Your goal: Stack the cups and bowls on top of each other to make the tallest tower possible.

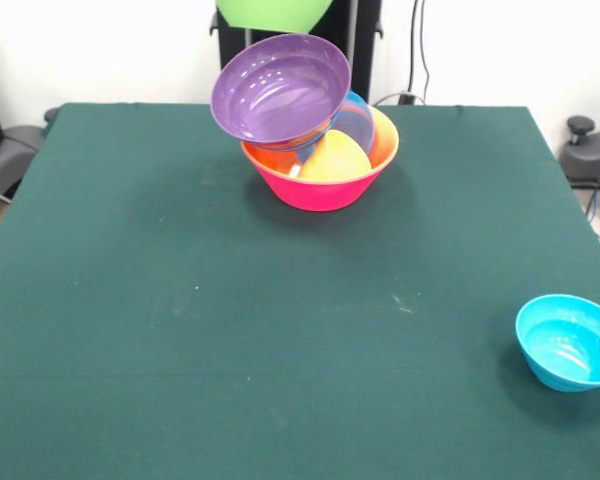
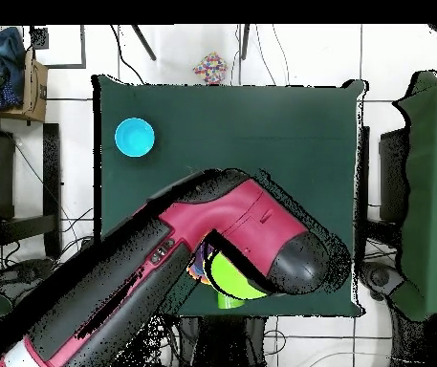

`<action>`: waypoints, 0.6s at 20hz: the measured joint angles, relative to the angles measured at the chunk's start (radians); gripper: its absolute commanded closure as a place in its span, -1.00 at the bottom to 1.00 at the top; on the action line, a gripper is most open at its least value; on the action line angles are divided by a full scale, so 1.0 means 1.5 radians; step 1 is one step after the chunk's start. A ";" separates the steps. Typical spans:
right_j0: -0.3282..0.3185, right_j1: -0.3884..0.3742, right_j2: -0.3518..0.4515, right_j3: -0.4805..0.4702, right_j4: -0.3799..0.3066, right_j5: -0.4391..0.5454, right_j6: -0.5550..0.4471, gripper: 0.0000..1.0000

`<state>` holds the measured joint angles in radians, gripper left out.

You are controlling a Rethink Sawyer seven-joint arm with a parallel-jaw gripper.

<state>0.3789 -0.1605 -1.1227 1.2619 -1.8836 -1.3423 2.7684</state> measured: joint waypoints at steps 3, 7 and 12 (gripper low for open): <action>0.000 0.000 0.000 0.000 0.002 0.002 0.000 1.00; 0.000 0.000 0.000 0.000 0.004 0.002 0.000 1.00; 0.000 0.000 0.000 0.001 0.007 0.004 0.000 1.00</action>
<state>0.3796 -0.1605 -1.1227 1.2629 -1.8726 -1.3363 2.7684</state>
